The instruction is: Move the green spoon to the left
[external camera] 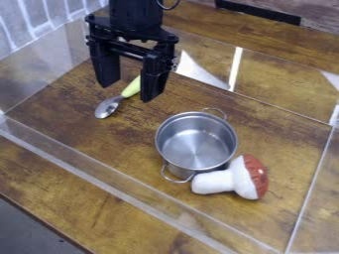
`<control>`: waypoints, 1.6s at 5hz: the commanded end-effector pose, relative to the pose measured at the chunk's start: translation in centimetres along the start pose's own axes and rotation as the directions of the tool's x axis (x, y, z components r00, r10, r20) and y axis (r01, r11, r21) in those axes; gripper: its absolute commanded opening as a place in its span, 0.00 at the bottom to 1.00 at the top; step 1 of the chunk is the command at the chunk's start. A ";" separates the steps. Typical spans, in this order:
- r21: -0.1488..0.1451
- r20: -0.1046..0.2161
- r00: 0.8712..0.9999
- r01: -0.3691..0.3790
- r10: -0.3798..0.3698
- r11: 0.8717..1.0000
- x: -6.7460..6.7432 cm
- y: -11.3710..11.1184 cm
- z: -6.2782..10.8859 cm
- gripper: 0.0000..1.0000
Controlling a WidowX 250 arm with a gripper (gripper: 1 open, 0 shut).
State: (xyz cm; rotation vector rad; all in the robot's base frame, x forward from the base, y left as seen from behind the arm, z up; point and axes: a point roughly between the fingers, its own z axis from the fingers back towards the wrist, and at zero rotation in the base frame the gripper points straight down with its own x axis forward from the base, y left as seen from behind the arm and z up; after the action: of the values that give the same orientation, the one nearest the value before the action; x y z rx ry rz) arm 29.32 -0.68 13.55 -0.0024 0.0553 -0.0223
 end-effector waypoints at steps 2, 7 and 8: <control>-0.013 0.009 1.000 0.001 0.000 1.000 0.1 0.1 0.4 1.00; -0.031 0.088 0.996 -0.018 0.020 0.999 0.0 0.2 2.5 1.00; -0.031 0.088 0.996 -0.019 0.022 0.999 -0.1 -0.3 2.3 1.00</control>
State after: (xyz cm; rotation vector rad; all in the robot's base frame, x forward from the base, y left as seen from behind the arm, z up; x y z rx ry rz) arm 29.44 -0.50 13.64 -0.0341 0.0446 0.0190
